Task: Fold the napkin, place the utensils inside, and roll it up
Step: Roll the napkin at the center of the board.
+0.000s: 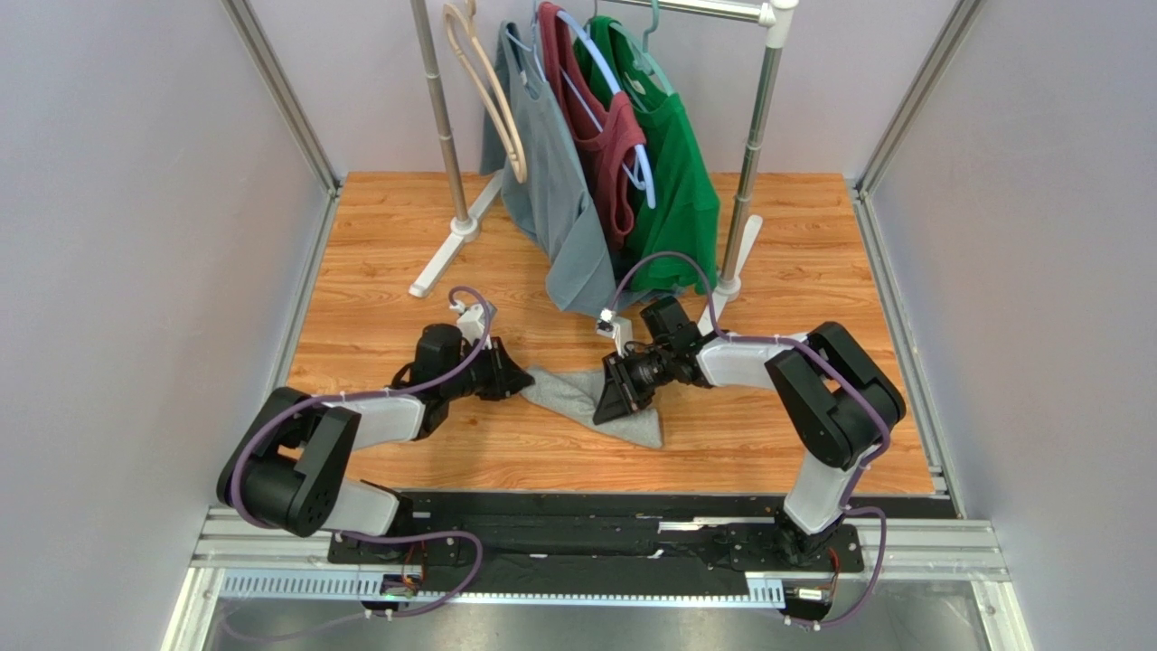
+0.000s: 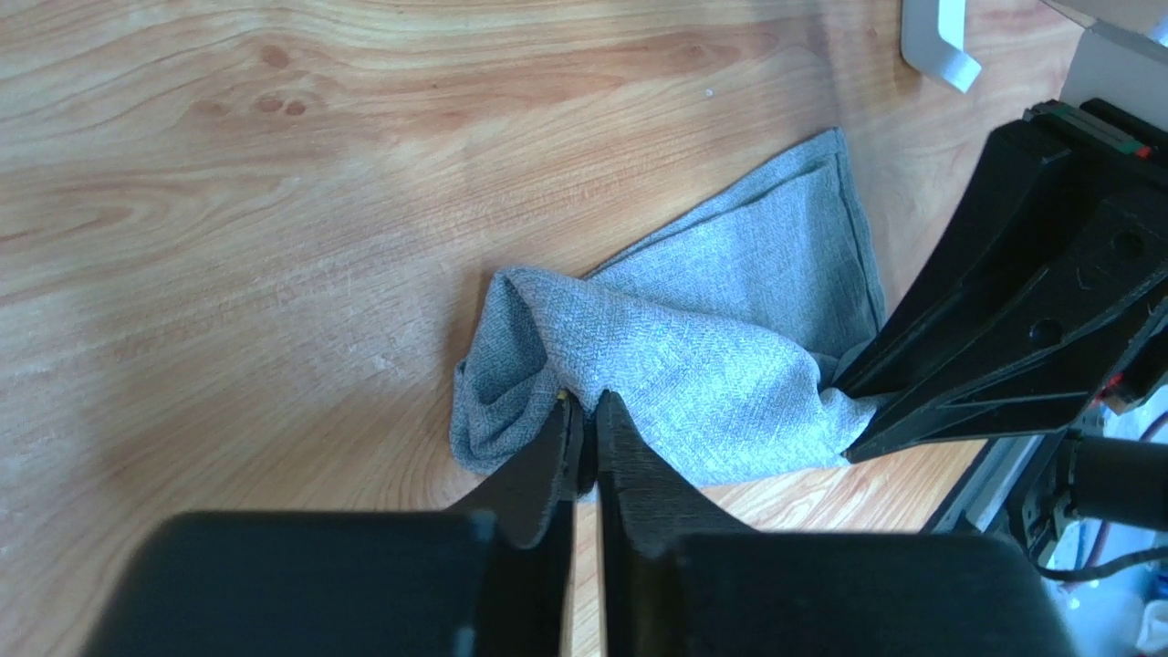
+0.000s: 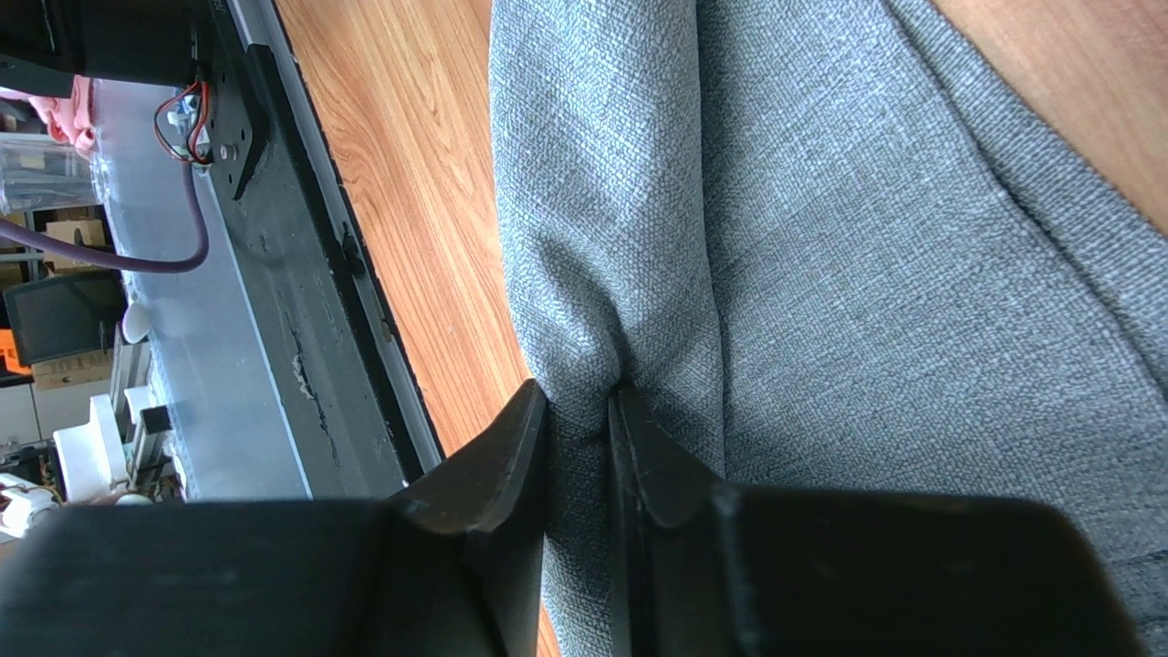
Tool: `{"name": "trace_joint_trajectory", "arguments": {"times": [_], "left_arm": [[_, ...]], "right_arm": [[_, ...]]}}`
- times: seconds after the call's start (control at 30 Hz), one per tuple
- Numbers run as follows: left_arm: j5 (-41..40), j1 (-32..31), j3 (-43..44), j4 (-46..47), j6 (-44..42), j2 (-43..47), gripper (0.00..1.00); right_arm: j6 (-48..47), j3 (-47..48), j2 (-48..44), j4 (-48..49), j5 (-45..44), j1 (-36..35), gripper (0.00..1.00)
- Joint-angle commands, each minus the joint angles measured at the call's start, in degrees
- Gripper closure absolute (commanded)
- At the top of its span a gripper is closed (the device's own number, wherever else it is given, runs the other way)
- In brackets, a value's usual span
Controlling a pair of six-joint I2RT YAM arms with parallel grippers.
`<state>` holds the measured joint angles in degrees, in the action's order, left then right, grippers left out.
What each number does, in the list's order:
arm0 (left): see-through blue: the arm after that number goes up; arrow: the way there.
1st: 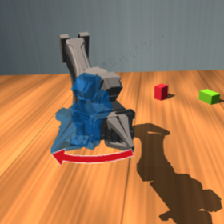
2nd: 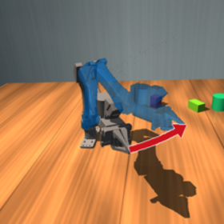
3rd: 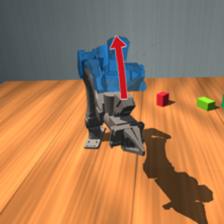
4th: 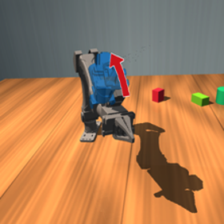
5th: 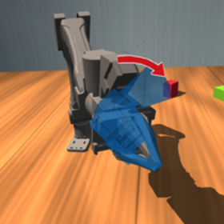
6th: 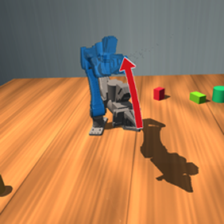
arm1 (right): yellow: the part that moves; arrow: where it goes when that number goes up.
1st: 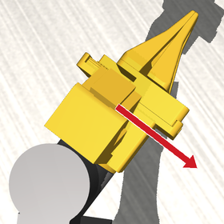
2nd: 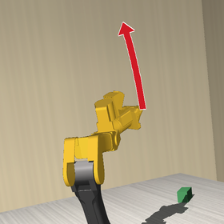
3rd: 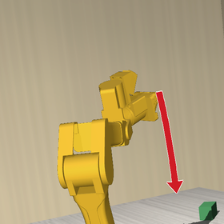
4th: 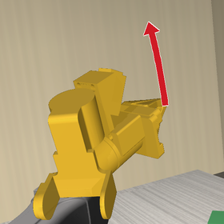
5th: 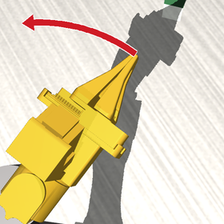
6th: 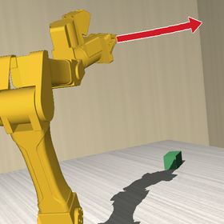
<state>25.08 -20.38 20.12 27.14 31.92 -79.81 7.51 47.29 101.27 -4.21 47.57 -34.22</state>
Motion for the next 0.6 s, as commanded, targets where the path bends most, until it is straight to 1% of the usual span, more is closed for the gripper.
{"name": "trace_joint_trajectory", "arguments": {"times": [0.0,0.03,0.07,0.1,0.13,0.2,0.23,0.37,0.4,0.47,0.5,0.57], "left_arm": [[2.6,0.2,2.6,1.1,-0.8,-0.5,1.00],[1.9,0.2,3.2,-2.3,-1.0,-0.3,1.00],[1.4,0.2,4.3,-4.0,-1.2,0.0,1.00],[1.1,0.2,5.0,-5.8,-1.9,0.2,1.00],[0.6,0.2,5.7,-9.6,-2.3,0.4,1.00],[0.2,0.2,8.2,-13.1,-3.5,0.4,1.00],[0.1,0.2,9.0,-16.5,-4.1,0.1,1.00],[0.6,0.2,12.6,-21.2,-5.1,-2.0,1.00],[0.8,0.1,12.9,-21.7,-4.9,-2.5,1.00],[1.6,0.2,14.0,-22.9,-4.7,-3.7,1.00],[1.8,0.2,14.2,-23.3,-4.4,-3.9,1.00],[1.7,0.2,15.0,-24.5,-4.3,-4.7,1.00]], "right_arm": [[-1.4,-1.2,1.2,-7.5,-5.5,-0.9,0.74],[-1.4,-1.1,0.3,-7.9,-6.3,-0.9,0.69],[-1.4,-1.1,-0.5,-9.0,-7.0,-0.9,0.60],[-1.7,-1.1,-1.5,-9.5,-8.5,-1.1,0.57],[-1.7,-1.2,-4.0,-9.9,-9.4,-1.2,0.54],[-1.7,-1.4,-6.5,-11.1,-12.4,-1.5,0.51],[-1.7,-1.2,-8.8,-11.6,-14.0,-1.8,0.50],[-2.4,-0.9,-14.1,-13.5,-22.2,-4.4,0.47],[-2.6,-0.6,-14.9,-13.5,-26.2,-6.3,0.47],[-3.7,0.2,-17.1,-14.2,-30.8,-8.7,0.45],[-4.3,0.6,-17.7,-14.2,-35.8,-12.0,0.45],[-6.2,1.5,-18.4,-13.8,-40.8,-15.5,0.44]]}}
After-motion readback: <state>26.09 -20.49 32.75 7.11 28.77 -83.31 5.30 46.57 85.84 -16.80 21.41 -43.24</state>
